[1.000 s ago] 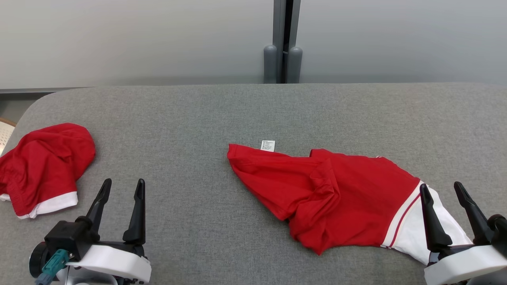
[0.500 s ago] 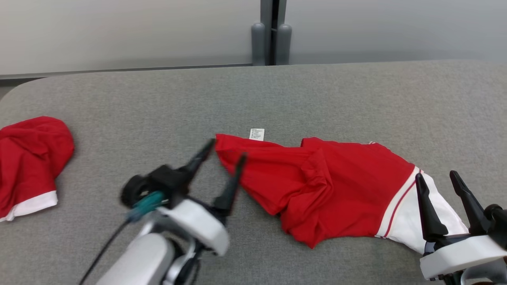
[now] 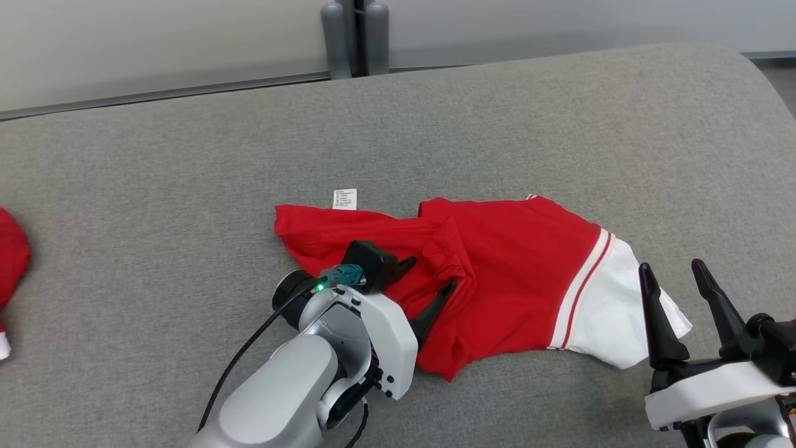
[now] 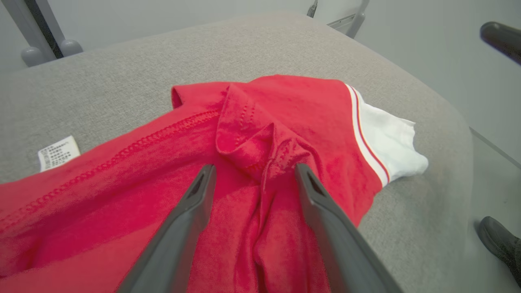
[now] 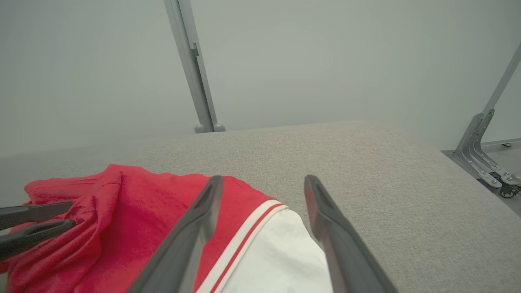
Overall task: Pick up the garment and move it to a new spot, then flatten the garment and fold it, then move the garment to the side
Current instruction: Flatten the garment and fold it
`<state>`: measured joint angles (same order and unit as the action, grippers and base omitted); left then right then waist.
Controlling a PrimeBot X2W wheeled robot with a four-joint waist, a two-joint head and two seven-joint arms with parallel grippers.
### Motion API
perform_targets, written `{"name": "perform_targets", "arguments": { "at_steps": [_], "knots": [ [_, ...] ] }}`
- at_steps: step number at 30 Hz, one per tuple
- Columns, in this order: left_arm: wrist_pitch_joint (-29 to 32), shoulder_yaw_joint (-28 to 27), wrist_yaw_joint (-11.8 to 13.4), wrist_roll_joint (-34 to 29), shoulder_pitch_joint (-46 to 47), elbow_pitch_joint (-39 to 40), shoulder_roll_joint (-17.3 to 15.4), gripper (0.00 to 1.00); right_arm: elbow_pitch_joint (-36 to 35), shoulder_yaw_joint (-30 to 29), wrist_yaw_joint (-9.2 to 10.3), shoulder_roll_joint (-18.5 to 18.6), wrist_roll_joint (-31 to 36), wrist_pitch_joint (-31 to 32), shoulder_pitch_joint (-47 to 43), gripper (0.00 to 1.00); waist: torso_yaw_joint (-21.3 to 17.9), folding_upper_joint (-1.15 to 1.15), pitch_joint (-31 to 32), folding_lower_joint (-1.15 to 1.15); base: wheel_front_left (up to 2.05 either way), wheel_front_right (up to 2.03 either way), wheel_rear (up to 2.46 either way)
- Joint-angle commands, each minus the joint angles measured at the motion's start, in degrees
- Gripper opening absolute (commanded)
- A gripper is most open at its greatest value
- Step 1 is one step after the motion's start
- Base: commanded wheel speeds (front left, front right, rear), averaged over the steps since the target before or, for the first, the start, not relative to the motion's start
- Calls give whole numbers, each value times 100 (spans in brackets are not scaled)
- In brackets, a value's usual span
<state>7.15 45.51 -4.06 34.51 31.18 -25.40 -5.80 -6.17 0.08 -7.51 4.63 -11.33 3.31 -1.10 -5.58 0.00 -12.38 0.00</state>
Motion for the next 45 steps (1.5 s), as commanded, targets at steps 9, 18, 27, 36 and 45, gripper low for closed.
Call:
{"name": "perform_targets", "arguments": {
  "at_steps": [9,18,27,36,45],
  "knots": [
    [-200,31,-180,165,311,-326,66,0,99,-108,4,-32,15,-149,96,100,-42,0,-80,0,0,0,0],
    [-673,-330,159,76,226,485,-340,0,65,-257,4,-46,71,-107,-3,100,261,0,31,0,0,0,0],
    [-624,-956,948,130,-521,1984,-1291,0,22,-317,4,-56,35,-16,-119,100,496,0,170,0,0,0,0],
    [-711,-1406,1580,652,-2092,2717,-1733,0,-67,-390,3,-70,23,82,-193,100,681,0,198,0,0,0,0],
    [-1645,-1638,1502,933,-2742,2354,-1354,100,-160,-415,3,30,75,217,-215,100,863,0,302,0,0,0,0]
  ]
}}
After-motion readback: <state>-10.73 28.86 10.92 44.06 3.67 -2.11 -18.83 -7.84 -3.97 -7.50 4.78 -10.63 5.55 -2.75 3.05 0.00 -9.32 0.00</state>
